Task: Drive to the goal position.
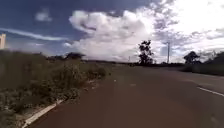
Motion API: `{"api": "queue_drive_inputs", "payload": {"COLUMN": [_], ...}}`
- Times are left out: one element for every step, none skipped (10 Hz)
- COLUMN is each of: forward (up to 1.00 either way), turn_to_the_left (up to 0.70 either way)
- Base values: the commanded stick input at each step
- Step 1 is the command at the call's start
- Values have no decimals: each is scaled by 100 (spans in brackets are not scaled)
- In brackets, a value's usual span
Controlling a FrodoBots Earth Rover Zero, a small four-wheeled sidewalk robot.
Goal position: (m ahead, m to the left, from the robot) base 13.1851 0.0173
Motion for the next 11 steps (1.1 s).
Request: {"api": "queue_drive_inputs", "payload": {"forward": [100, 100, 100, 100, 100, 100, 100, 100, 100, 100, 100], "turn_to_the_left": [-15, -20, -25, -30, -38, -38, -38, 0, 0, 0, 0]}}
